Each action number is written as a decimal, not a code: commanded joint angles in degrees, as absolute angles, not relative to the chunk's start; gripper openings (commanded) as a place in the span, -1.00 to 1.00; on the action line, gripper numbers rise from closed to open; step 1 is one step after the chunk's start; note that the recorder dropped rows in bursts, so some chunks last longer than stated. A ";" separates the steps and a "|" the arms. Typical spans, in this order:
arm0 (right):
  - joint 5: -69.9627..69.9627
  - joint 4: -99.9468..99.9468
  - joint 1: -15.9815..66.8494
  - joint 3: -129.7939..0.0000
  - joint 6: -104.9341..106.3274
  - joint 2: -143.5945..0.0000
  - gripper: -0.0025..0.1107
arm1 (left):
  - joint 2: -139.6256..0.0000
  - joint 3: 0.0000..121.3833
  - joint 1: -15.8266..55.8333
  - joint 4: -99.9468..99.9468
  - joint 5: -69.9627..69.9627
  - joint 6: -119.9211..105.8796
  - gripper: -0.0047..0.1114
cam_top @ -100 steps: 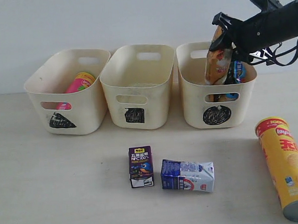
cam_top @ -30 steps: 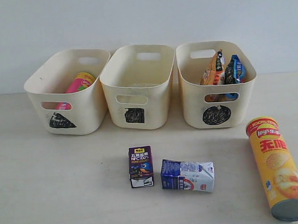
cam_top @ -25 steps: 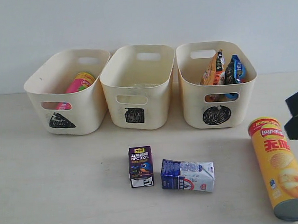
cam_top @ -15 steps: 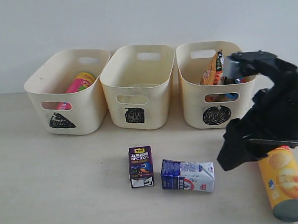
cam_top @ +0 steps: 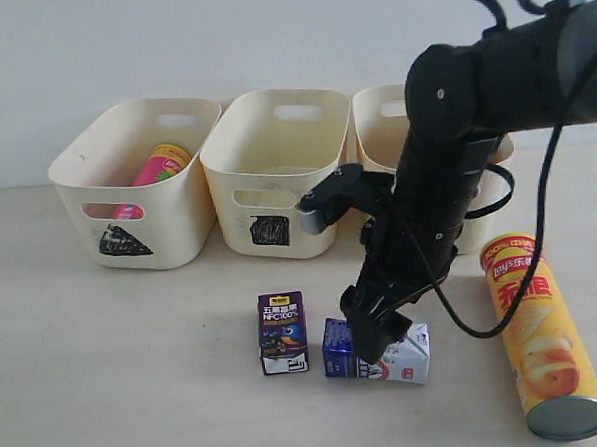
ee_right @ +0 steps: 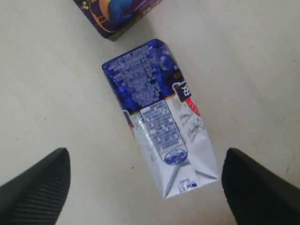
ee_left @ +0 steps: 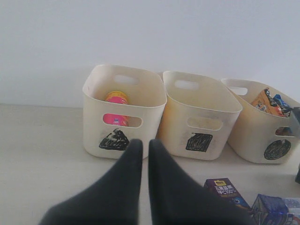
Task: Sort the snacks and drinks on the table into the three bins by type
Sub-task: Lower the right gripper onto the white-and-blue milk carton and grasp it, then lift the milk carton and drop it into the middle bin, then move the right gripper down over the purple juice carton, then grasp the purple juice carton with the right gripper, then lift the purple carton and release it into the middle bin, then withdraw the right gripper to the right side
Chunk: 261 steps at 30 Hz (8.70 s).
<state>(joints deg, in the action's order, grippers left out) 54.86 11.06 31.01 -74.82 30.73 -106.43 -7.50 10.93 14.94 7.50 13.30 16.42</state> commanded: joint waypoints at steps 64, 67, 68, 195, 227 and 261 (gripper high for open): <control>18.73 10.09 31.33 -100.09 11.06 -113.83 -0.96 | -7.77 10.82 14.91 6.82 13.31 16.21 -0.84; 15.82 10.09 31.33 -100.09 11.06 -115.17 -0.96 | -7.77 10.82 14.91 6.82 13.31 16.21 -0.84; 15.14 10.01 31.33 -100.09 11.06 -115.48 -0.96 | -7.77 10.82 14.91 6.82 13.31 16.21 -0.84; 53.92 5.71 35.43 -106.88 -14.19 -111.26 -0.96 | -7.77 10.82 14.91 6.82 13.31 16.45 -0.84; 34.44 -3.33 32.48 -114.91 -12.07 -123.73 -0.85 | -7.77 10.82 14.91 6.82 13.20 16.65 -0.84; 60.71 -7.88 29.06 -109.86 -10.31 -112.02 -0.94 | -7.77 10.82 14.91 6.82 13.30 16.65 -0.84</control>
